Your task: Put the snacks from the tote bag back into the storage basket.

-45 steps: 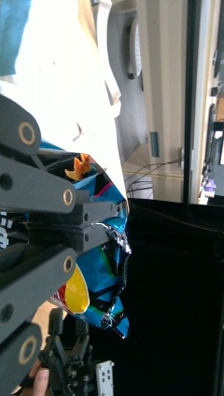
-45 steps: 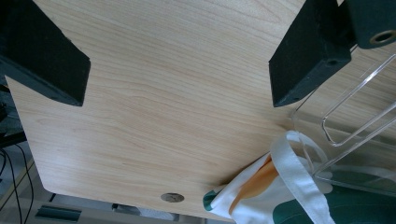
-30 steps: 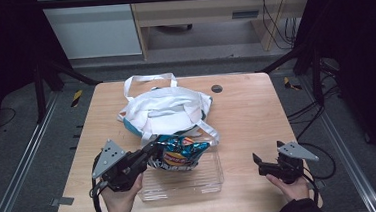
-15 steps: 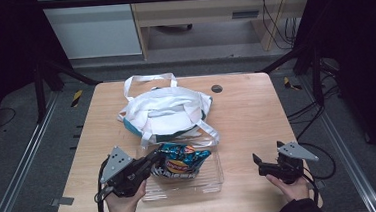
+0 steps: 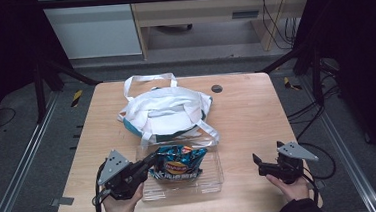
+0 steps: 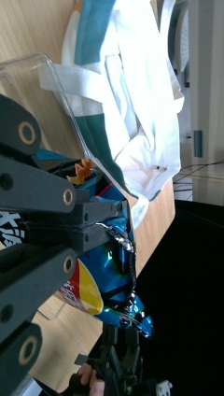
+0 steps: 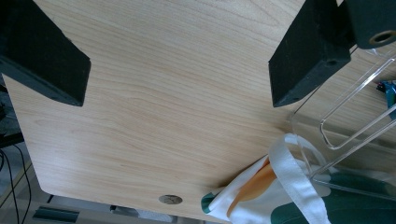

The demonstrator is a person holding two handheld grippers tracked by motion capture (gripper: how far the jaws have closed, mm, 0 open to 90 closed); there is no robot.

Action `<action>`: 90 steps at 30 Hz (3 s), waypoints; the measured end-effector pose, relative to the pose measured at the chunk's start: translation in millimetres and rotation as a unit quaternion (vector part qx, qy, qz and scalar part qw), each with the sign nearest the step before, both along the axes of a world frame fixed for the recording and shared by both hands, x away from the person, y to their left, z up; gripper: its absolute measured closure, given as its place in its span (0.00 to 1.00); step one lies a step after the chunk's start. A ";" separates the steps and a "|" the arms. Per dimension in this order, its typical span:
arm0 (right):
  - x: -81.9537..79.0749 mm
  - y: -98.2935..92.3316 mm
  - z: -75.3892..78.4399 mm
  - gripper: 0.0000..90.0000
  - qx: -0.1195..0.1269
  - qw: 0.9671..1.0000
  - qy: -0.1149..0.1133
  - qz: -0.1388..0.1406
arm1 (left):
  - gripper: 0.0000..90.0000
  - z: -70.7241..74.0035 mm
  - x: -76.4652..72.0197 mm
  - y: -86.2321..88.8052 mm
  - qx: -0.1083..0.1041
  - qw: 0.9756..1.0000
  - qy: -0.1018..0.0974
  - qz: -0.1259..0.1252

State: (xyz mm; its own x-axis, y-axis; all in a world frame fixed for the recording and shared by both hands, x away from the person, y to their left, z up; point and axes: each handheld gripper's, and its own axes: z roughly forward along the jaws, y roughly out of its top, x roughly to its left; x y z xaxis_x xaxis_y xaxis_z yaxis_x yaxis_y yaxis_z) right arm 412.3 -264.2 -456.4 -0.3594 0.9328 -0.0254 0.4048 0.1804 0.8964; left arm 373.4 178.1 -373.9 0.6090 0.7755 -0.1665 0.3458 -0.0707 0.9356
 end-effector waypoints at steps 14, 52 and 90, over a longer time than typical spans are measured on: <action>0.5 0.1 -0.2 0.06 -0.001 1.000 0.000 0.000 | 1.00 -3.1 5.9 2.6 0.004 1.000 0.012 0.019; 2.7 2.4 -1.8 0.06 -0.003 1.000 0.006 0.001 | 0.97 0.4 43.0 -4.3 0.005 0.998 0.018 0.052; 2.7 0.7 -1.1 0.06 -0.003 1.000 0.002 0.002 | 0.57 -4.9 55.5 -2.3 0.036 0.999 -0.016 0.031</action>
State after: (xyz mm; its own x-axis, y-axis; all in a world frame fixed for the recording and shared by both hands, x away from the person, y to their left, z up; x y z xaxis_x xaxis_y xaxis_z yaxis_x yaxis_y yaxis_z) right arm 414.9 -263.5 -457.5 -0.3624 0.9316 -0.0293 0.4080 0.1868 0.8937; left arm 429.0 175.8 -378.8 0.5629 0.8216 -0.0897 0.3220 -0.1181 0.9393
